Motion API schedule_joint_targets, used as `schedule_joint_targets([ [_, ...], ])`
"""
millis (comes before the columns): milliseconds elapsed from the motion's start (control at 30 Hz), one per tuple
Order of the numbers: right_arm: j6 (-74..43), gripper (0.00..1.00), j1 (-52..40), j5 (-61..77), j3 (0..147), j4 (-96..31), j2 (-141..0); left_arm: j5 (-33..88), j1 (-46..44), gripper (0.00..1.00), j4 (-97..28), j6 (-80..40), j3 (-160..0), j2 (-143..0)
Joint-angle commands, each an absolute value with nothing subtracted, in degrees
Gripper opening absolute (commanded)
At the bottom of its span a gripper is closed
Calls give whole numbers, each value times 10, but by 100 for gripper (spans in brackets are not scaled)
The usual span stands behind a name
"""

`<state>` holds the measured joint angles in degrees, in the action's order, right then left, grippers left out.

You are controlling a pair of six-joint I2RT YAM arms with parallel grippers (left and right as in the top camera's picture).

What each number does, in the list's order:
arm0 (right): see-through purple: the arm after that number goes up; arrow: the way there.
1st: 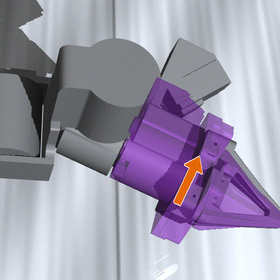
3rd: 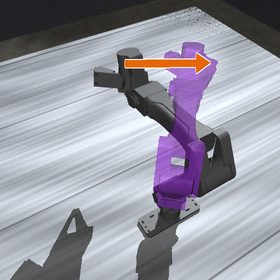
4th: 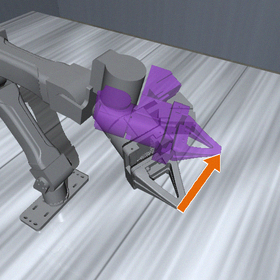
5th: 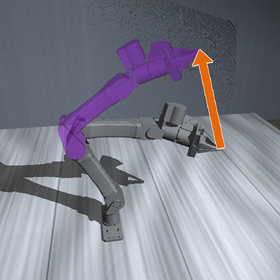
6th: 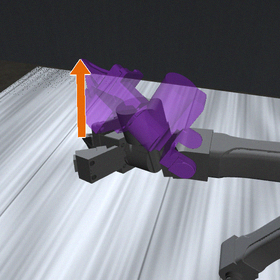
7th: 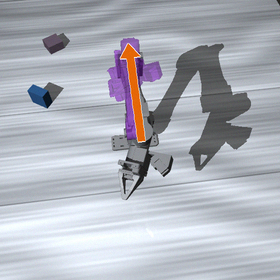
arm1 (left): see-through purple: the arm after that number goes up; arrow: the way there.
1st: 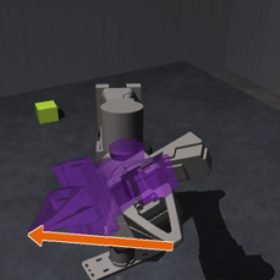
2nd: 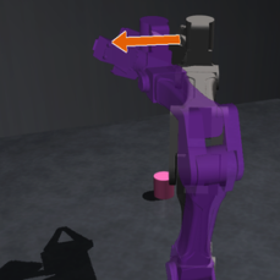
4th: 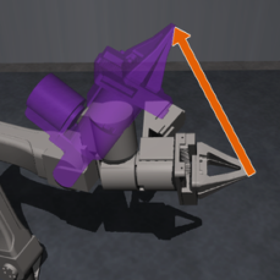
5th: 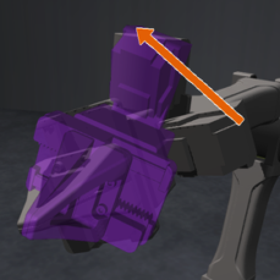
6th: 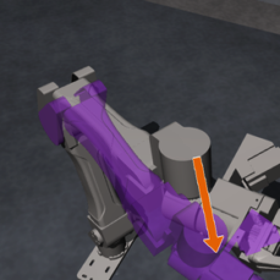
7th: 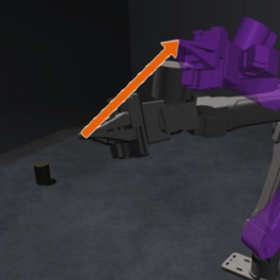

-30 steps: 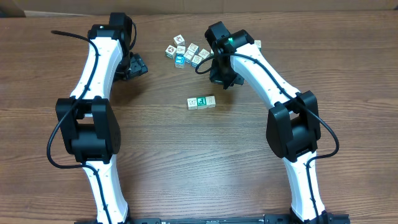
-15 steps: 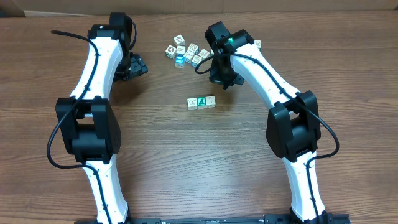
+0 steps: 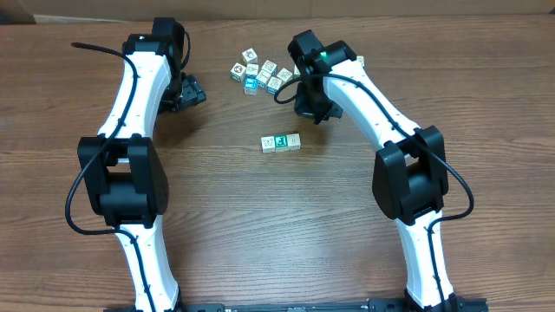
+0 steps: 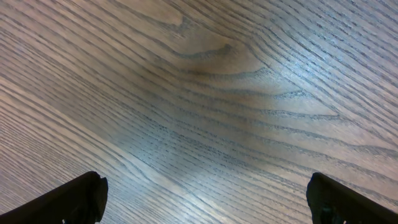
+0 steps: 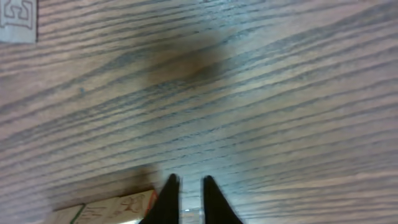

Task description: Form a horizontal line

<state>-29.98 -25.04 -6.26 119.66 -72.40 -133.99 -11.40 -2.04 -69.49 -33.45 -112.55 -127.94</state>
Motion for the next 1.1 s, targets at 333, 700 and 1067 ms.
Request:
schedule_joint_targets([
  [333,-330,4,-246,-81,1200,-707,-1329,-120,-23,100,-696,-332,-1137,-1267],
  [700,-330,5,-246,-120,1200,-720,-1329,-120,-23,100,-696,-332,-1137,-1267],
  [1067,-253,4,-246,-53,1200,-708,-1329,-120,-23,100,-696,-332,-1137,-1267],
])
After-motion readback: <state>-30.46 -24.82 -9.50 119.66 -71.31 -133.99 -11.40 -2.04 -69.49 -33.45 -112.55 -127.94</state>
